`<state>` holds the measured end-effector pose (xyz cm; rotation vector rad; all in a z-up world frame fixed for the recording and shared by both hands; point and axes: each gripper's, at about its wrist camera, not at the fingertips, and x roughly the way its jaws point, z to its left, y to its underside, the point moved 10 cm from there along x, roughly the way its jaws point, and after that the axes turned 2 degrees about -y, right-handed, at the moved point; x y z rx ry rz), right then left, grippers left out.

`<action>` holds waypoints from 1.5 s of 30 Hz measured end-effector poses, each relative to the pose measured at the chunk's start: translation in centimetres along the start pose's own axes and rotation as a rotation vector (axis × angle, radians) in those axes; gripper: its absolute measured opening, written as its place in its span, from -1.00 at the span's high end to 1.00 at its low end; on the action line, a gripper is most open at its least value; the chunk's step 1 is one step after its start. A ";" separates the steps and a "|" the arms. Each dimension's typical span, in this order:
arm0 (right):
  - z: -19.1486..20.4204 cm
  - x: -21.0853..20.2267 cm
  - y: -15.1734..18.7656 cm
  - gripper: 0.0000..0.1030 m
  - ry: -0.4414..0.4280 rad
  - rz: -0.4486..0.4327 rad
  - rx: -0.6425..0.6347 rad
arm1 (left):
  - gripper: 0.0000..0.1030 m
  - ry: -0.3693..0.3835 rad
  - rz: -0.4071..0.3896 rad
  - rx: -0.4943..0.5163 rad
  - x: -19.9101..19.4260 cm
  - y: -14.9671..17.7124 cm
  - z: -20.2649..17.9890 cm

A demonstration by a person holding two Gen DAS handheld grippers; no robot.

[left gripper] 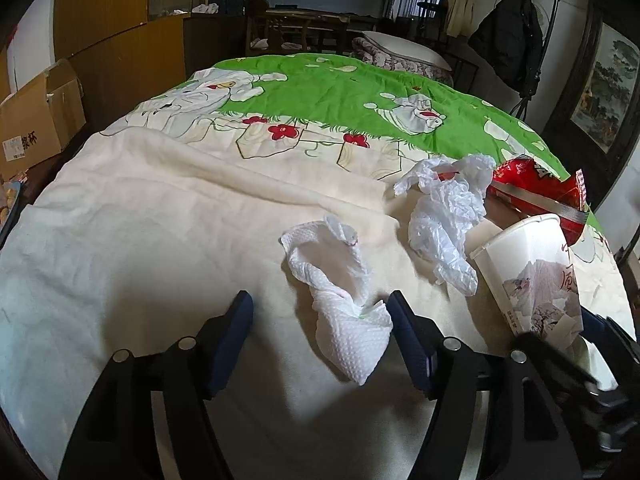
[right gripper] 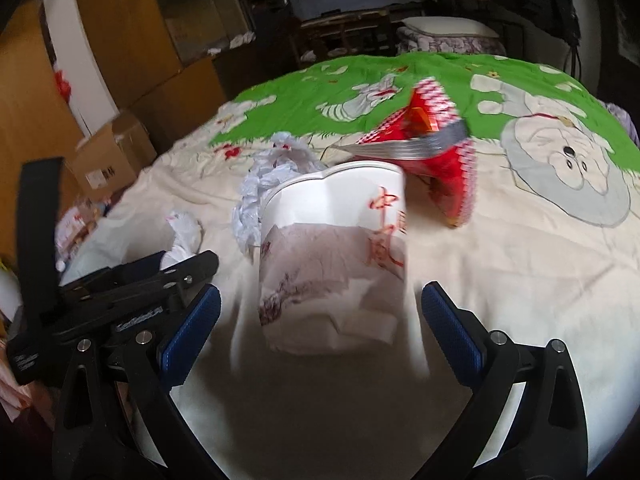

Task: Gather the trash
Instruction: 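Grasp the white tissue with left tool while right grasps white paper cup, then carry tissue and paper cup to the red wastebasket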

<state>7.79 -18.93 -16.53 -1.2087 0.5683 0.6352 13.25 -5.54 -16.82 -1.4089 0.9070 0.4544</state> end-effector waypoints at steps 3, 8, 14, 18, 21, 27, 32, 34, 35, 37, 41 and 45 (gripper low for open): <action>-0.9 0.5 0.0 -0.81 -0.002 0.018 0.052 | -0.37 0.004 0.000 -0.001 0.1 -0.1 -0.1; -1.7 -0.5 -0.2 -0.16 -0.021 -0.044 0.090 | -0.34 0.022 -0.004 -0.010 0.0 -0.1 -0.1; -1.6 -0.7 -0.2 -0.17 -0.049 -0.053 0.082 | -0.01 0.057 -0.023 -0.037 -0.4 -0.3 0.2; -1.2 -0.8 -0.3 -0.17 -0.063 -0.060 0.073 | 0.35 0.095 -0.016 -0.028 -0.4 -0.2 -0.4; -1.0 -1.6 -0.4 -0.17 -0.070 -0.085 0.068 | 0.46 0.095 -0.018 -0.017 -0.9 -0.1 -0.5; 0.0 -3.5 0.5 -0.17 -0.078 -0.103 0.048 | 0.50 0.058 -0.026 0.002 -3.8 1.6 0.4; 1.2 -5.8 1.4 -0.17 -0.113 -0.114 0.035 | 0.50 0.028 -0.064 0.011 -7.7 2.4 1.4; 1.7 -7.0 1.6 -0.17 -0.128 -0.125 0.030 | 0.50 0.022 -0.084 0.002 -9.5 2.4 2.0; 2.0 -7.5 1.7 -0.17 -0.135 -0.132 0.025 | 0.50 0.021 -0.089 -0.002 -10.0 2.4 2.2; 2.7 -8.6 1.7 -0.17 -0.146 -0.145 0.012 | 0.50 0.015 -0.103 -0.014 -11.5 2.6 2.7; 4.2 -10.5 2.3 -0.17 -0.175 -0.161 -0.014 | 0.50 -0.005 -0.114 -0.027 -13.4 3.3 3.7; 5.6 -12.1 3.0 -0.17 -0.203 -0.171 -0.032 | 0.50 -0.029 -0.123 -0.041 -15.3 4.3 4.9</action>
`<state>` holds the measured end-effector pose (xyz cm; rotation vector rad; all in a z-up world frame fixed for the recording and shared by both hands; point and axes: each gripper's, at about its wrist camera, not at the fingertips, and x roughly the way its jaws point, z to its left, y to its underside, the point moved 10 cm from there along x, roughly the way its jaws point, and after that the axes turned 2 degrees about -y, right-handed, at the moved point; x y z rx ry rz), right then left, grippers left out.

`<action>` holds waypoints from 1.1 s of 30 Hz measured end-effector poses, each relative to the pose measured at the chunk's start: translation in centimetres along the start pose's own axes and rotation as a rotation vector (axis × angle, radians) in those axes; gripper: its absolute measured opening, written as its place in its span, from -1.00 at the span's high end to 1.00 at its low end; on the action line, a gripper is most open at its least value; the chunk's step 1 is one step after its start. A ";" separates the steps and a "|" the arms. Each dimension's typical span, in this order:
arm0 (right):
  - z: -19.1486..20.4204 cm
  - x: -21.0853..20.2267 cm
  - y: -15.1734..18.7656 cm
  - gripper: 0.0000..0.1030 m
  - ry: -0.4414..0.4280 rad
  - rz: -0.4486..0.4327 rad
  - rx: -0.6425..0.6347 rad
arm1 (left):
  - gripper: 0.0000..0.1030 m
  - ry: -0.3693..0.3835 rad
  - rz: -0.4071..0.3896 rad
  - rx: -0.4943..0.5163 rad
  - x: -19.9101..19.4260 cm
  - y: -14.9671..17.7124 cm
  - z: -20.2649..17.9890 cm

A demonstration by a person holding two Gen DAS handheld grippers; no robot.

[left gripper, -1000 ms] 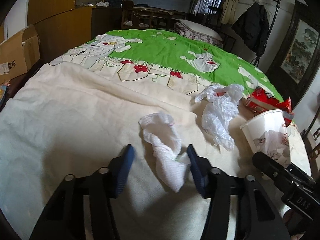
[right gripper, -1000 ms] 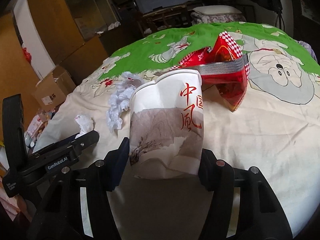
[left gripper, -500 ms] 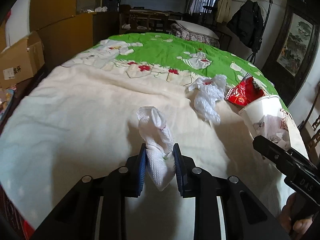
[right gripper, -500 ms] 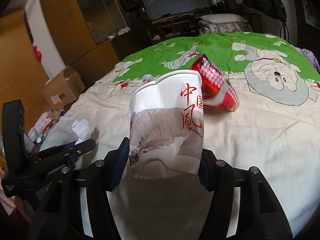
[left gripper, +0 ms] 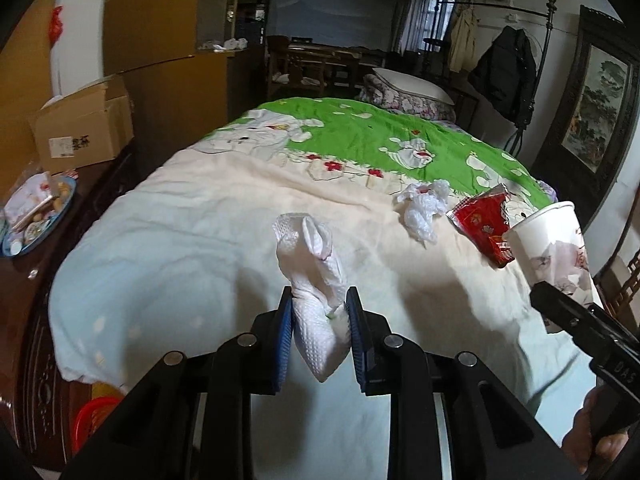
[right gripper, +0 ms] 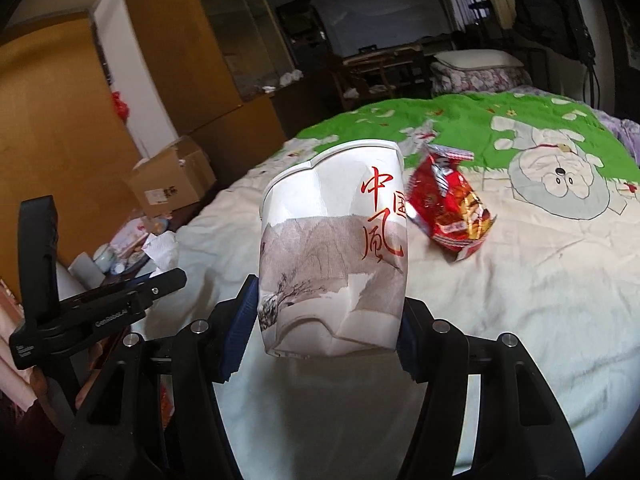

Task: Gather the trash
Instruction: 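Carry tissue and paper cup to the red wastebasket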

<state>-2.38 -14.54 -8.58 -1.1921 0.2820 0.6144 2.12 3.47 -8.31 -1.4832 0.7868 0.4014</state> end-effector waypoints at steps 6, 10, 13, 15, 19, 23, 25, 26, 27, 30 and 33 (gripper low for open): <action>2.6 -1.6 0.6 -0.17 -0.054 -0.008 -0.015 | 0.50 -0.038 -0.020 -0.040 -3.4 1.5 3.1; 4.9 -2.1 0.9 -0.17 -0.089 -0.004 -0.040 | 0.50 -0.094 -0.012 -0.079 -5.6 3.3 6.9; 6.5 -1.9 1.2 -0.17 -0.117 0.007 -0.061 | 0.49 -0.142 0.009 -0.113 -6.6 4.8 10.1; 7.5 -1.5 1.7 -0.17 -0.135 0.025 -0.069 | 0.49 -0.177 0.039 -0.157 -7.1 6.4 13.2; 9.6 -0.2 2.8 -0.17 -0.165 0.077 -0.084 | 0.49 -0.245 0.112 -0.238 -7.3 10.0 18.8; 11.6 1.2 3.9 -0.17 -0.173 0.127 -0.114 | 0.31 -0.287 0.193 -0.323 -6.7 13.9 23.5; 12.6 1.9 4.4 -0.17 -0.174 0.151 -0.132 | 0.00 -0.303 0.222 -0.352 -6.6 15.4 25.2; 13.1 2.3 4.6 -0.17 -0.175 0.163 -0.140 | -0.17 -0.314 0.237 -0.373 -6.5 16.4 26.3; 13.8 2.7 4.9 -0.17 -0.176 0.175 -0.150 | -0.32 -0.319 0.243 -0.384 -6.4 16.8 26.8; 15.7 3.9 5.6 -0.17 -0.190 0.215 -0.178 | -0.59 -0.332 0.256 -0.433 -6.3 17.8 29.0; 18.4 5.2 6.8 -0.17 -0.217 0.261 -0.216 | -0.70 -0.358 0.251 -0.482 -6.5 18.1 31.2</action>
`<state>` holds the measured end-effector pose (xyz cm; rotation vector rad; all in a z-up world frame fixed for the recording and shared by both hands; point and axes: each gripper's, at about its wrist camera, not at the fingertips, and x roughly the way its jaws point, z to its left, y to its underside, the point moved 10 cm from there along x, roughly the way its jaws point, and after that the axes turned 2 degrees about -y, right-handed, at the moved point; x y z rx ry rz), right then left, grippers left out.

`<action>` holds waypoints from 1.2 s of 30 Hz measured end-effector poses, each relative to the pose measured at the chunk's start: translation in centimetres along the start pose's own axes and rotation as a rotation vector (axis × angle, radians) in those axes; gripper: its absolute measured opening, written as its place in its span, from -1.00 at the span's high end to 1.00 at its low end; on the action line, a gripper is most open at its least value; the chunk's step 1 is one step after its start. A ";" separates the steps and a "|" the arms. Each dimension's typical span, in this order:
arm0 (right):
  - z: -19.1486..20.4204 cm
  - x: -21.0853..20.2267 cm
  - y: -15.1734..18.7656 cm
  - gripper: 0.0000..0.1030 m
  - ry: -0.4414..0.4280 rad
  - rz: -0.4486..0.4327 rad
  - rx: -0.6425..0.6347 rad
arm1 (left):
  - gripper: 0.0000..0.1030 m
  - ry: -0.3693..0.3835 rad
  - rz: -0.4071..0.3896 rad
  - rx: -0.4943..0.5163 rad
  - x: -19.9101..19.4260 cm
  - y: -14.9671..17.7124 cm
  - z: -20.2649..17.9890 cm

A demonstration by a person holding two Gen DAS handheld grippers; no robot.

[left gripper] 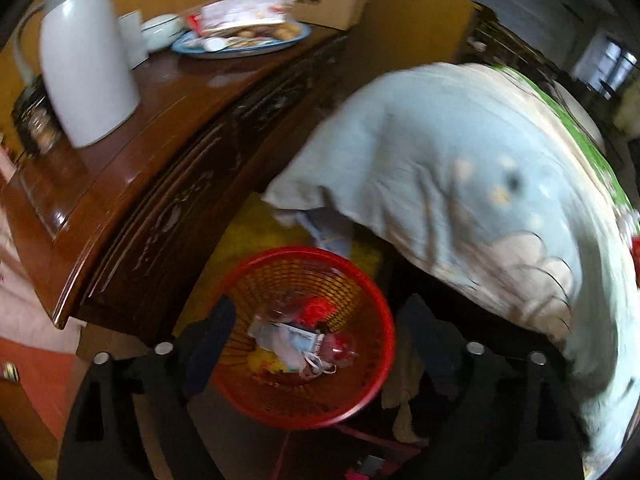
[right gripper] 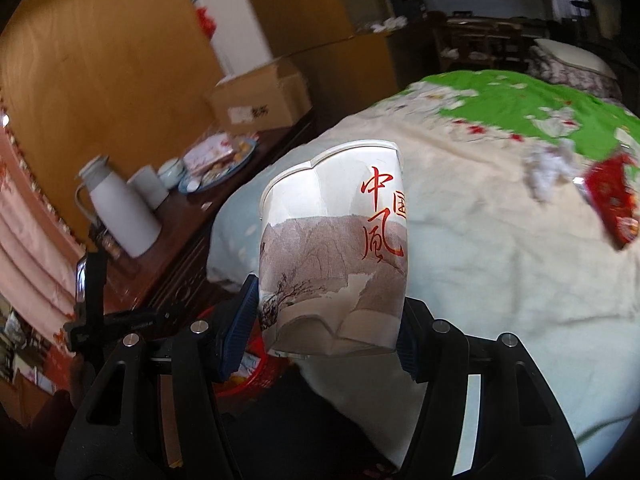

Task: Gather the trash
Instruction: 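Carry tissue and paper cup to the red wastebasket, then open both tools to drop tissue and cup into the wastebasket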

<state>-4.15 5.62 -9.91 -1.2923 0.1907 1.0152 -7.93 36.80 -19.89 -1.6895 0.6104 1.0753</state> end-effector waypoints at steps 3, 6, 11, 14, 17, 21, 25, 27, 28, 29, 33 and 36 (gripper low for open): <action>2.7 2.1 0.5 -0.17 -0.035 0.054 -0.045 | -0.75 -0.022 0.002 -0.058 0.5 -0.4 2.0; 5.4 4.3 1.5 -0.17 -0.079 0.116 -0.084 | -0.78 -0.008 0.038 -0.134 1.5 0.1 4.2; 9.7 7.7 3.2 -0.17 -0.133 0.219 -0.158 | -0.78 0.010 0.091 -0.243 2.7 1.8 7.2; 12.2 9.6 3.9 -0.18 -0.178 0.274 -0.183 | -0.78 0.020 0.122 -0.302 3.7 2.5 9.0; 14.9 11.4 4.5 -0.19 -0.232 0.320 -0.204 | -0.78 0.044 0.169 -0.367 4.9 3.5 10.7; 17.0 13.5 5.3 -0.46 -0.230 0.361 -0.252 | -0.78 0.062 0.184 -0.436 5.2 4.3 12.6; 16.9 14.0 5.9 -0.46 -0.212 0.384 -0.265 | -0.78 0.045 0.159 -0.421 4.6 4.0 12.9; 16.4 13.9 5.9 -0.46 -0.198 0.384 -0.257 | -0.78 0.036 0.148 -0.396 4.7 3.8 12.4; 16.0 13.8 5.9 -0.46 -0.194 0.384 -0.250 | -0.78 0.032 0.144 -0.382 4.6 3.6 12.2; 15.6 13.6 5.8 -0.46 -0.192 0.383 -0.239 | -0.78 0.026 0.139 -0.360 4.4 3.5 11.8; 14.6 13.1 5.4 -0.46 -0.185 0.369 -0.200 | -0.78 -0.003 0.113 -0.311 3.8 3.0 11.0; 14.0 12.3 5.0 -0.46 -0.183 0.347 -0.185 | -0.78 -0.023 0.082 -0.269 2.9 2.4 10.0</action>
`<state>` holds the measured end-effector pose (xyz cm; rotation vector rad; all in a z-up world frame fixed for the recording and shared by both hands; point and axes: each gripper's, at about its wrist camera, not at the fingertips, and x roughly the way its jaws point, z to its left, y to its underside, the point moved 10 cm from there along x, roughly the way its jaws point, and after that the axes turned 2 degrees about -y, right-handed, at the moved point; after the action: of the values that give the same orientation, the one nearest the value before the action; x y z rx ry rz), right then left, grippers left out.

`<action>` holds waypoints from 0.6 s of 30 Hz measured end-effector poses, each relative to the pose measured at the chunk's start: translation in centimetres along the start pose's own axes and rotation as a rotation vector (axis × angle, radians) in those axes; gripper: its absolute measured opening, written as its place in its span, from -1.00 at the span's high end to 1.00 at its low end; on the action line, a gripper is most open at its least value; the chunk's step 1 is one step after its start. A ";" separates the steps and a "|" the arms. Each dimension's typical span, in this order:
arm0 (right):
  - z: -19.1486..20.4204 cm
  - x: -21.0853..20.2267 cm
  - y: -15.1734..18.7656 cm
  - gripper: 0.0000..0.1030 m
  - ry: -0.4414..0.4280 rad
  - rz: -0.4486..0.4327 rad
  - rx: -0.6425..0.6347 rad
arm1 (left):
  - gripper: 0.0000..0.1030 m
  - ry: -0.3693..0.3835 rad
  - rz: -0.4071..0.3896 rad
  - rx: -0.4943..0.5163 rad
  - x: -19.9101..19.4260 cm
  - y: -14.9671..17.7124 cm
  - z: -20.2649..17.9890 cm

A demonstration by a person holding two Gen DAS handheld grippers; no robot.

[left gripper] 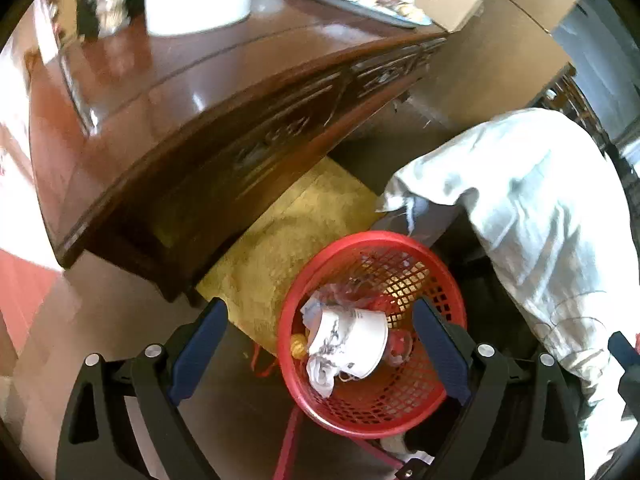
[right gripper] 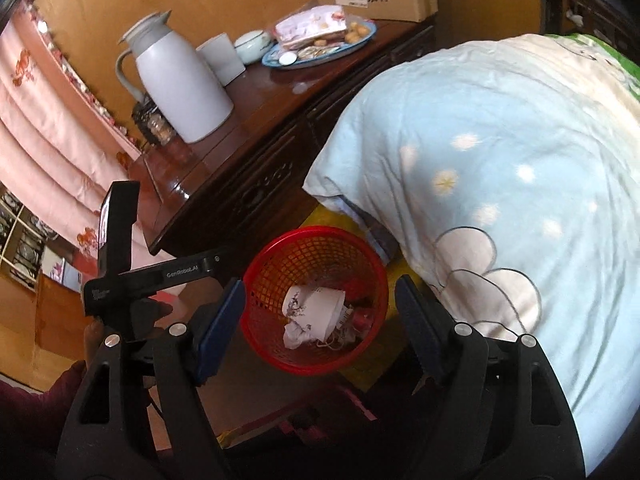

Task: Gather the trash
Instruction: 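Open both tools to drop tissue and cup into the wastebasket, then bring both open tools back over the bed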

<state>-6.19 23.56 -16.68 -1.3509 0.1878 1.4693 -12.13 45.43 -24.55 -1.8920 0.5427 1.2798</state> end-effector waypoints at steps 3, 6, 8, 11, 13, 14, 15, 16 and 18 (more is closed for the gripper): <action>-0.6 -1.2 0.1 -0.48 0.001 -0.028 0.014 | -0.78 -0.021 -0.034 0.052 -1.2 -0.2 -1.5; -1.3 -2.3 0.1 -0.49 0.002 -0.058 0.034 | -0.78 -0.037 -0.071 0.110 -2.4 -0.5 -3.4; -2.0 -3.1 0.2 -0.49 0.000 -0.077 0.052 | -0.79 -0.048 -0.097 0.147 -3.3 -0.5 -4.7; -3.3 -4.5 0.5 -0.49 -0.003 -0.108 0.086 | -0.80 -0.065 -0.127 0.203 -4.5 -0.4 -6.7; -4.3 -5.6 0.7 -0.49 -0.007 -0.133 0.112 | -0.81 -0.079 -0.146 0.241 -5.2 -0.1 -7.9; -4.8 -6.0 0.9 -0.49 -0.007 -0.144 0.125 | -0.81 -0.093 -0.159 0.269 -5.6 0.1 -8.8; -5.4 -6.6 1.0 -0.49 -0.008 -0.156 0.140 | -0.82 -0.101 -0.166 0.286 -5.8 0.2 -9.3; -5.9 -7.1 1.2 -0.49 -0.008 -0.168 0.153 | -0.83 -0.111 -0.176 0.307 -6.1 0.4 -10.0; -7.2 -8.2 1.5 -0.49 -0.001 -0.197 0.180 | -0.85 -0.127 -0.196 0.355 -6.6 0.9 -11.7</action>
<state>-4.67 13.10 -13.42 -1.1881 0.1769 1.2577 -8.63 35.19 -16.56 -1.5188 0.4694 1.0868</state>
